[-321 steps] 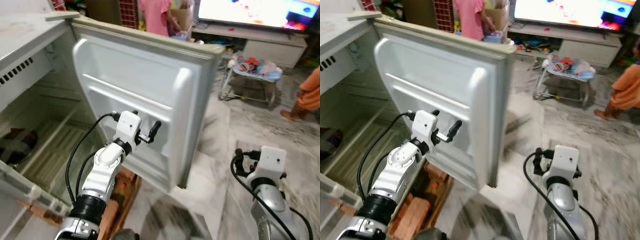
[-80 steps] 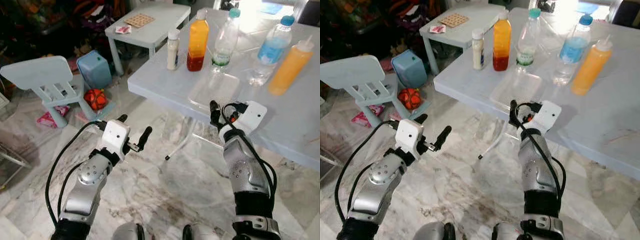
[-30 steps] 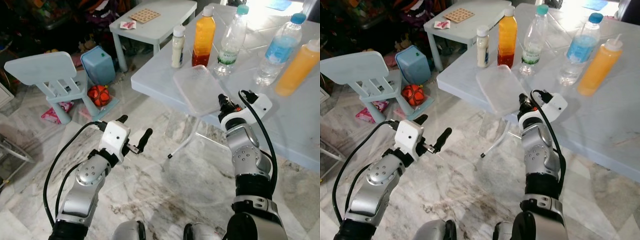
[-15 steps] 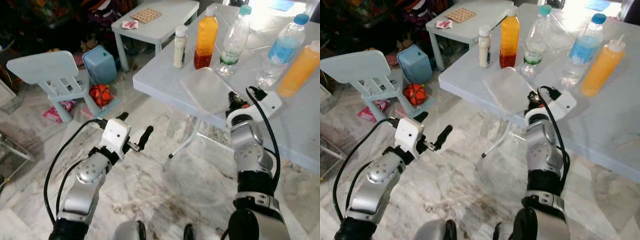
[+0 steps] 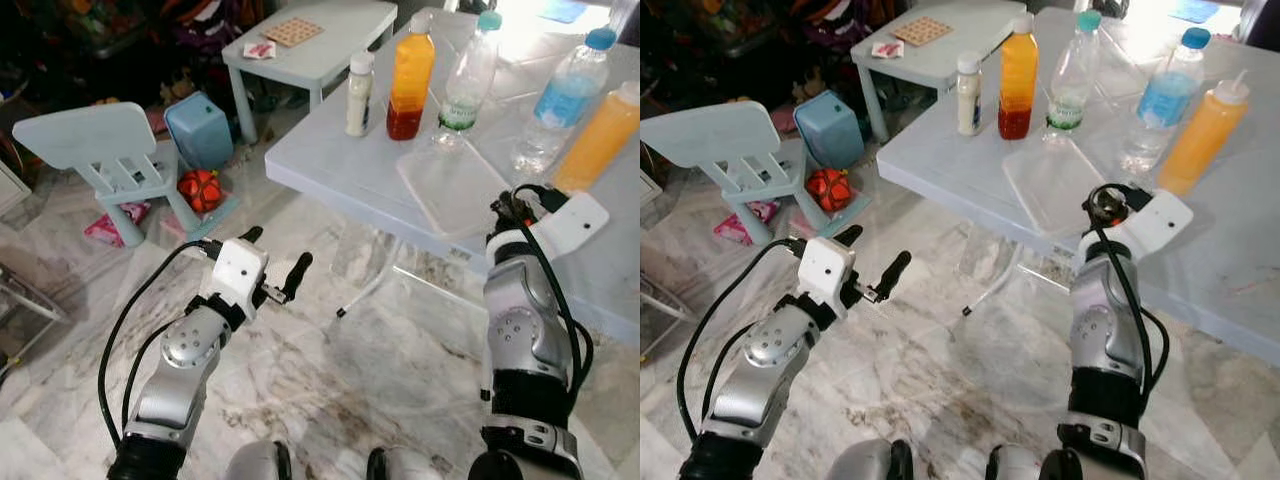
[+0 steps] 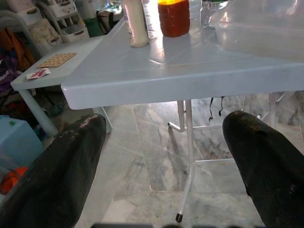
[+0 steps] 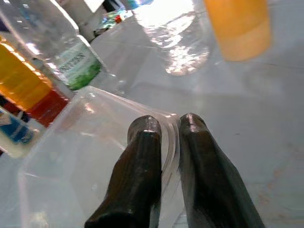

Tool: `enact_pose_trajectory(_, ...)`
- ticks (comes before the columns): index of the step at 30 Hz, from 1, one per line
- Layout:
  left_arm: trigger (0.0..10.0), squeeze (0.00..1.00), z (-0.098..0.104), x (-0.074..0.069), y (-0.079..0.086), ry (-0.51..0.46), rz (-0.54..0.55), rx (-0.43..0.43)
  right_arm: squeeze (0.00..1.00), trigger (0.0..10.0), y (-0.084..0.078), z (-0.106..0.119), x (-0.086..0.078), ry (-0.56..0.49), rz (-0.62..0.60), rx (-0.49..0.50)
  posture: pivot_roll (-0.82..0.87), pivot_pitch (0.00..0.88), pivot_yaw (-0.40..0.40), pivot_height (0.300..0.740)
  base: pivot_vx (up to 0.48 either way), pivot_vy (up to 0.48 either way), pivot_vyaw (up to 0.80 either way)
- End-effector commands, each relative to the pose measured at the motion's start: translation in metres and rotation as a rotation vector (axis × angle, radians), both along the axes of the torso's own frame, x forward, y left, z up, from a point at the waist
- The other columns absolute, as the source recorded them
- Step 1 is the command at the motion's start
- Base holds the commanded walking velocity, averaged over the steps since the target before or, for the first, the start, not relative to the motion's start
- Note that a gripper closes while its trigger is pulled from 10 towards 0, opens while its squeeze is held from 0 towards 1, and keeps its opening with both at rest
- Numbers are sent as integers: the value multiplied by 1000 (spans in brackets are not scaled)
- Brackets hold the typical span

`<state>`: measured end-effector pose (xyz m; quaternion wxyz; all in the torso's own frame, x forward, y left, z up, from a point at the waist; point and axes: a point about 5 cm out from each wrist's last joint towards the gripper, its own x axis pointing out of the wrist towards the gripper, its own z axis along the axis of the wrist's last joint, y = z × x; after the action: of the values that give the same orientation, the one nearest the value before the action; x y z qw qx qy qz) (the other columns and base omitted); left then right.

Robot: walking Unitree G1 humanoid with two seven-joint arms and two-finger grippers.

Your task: Restocking fridge

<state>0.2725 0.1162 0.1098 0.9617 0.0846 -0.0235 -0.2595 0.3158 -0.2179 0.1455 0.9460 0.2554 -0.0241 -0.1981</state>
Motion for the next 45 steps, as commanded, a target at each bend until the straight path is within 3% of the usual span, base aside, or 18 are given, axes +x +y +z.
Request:
enact_pose_trajectory(1, 10000, 0, -2, 0, 2, 0, 0, 13, 353, 10000, -6, -20, -8, 99, -40, 1, 43, 67, 61, 740, 0, 0, 0)
enact_pose_trajectory(3, 10000, 0, -2, 0, 2, -1, 1, 14, 318, 10000, -6, -20, -8, 93, -37, 9, 43, 68, 60, 740, 0, 0, 0)
enact_pose_trajectory(4, 10000, 0, -1, 0, 2, -2, 1, 14, 1000, 10000, -5, -20, -8, 91, -39, 18, 43, 68, 60, 740, 0, 0, 0)
enact_pose_trajectory(22, 10000, 0, 0, 3, 2, -22, 8, 8, 1000, 10000, 0, -21, -23, 114, -23, 40, 32, 70, 57, 740, 0, 0, 0)
enact_pose_trajectory(33, 10000, 0, 1, 6, 3, -30, 16, 8, 1000, 10000, 9, -9, -21, 82, 16, 15, 26, 66, 55, 740, 0, 0, 0)
enact_pose_trajectory(45, 10000, 0, 0, 7, 5, -39, 33, 10, 1000, 10000, 9, 5, -17, 45, 22, -10, 26, 64, 52, 740, 0, 0, 0)
